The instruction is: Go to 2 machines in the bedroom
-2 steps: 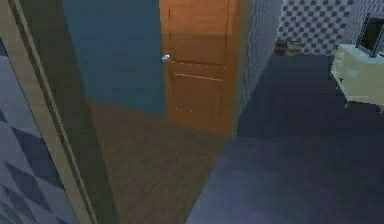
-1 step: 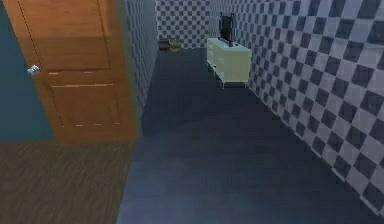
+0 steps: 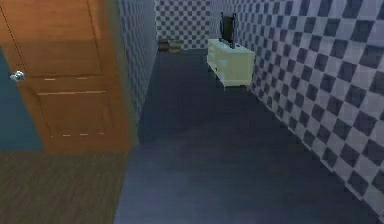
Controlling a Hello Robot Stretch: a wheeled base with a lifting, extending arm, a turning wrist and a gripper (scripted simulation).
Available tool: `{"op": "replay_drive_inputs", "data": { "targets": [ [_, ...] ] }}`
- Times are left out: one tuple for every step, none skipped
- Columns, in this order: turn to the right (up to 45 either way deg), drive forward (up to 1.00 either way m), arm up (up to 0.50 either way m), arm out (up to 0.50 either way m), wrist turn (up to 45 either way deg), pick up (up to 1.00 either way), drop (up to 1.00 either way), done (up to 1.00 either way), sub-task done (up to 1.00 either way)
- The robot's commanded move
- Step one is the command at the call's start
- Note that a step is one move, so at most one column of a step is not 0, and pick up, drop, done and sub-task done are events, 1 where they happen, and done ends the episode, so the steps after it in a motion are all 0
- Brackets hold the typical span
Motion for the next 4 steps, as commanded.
{"op": "replay_drive_inputs", "data": {
  "targets": [
    [45.0, 0.0, 0.0, 0.0, 0.0, 0.0, 0.0, 0.0, 0.0],
    [36.0, 0.0, 0.0, 0.0, 0.0, 0.0, 0.0, 0.0, 0.0],
    [0.0, 0.05, 0.0, 0.0, 0.0, 0.0, 0.0, 0.0, 0.0],
    [-45.0, 0.0, 0.0, 0.0, 0.0, 0.0, 0.0, 0.0, 0.0]
  ]
}}
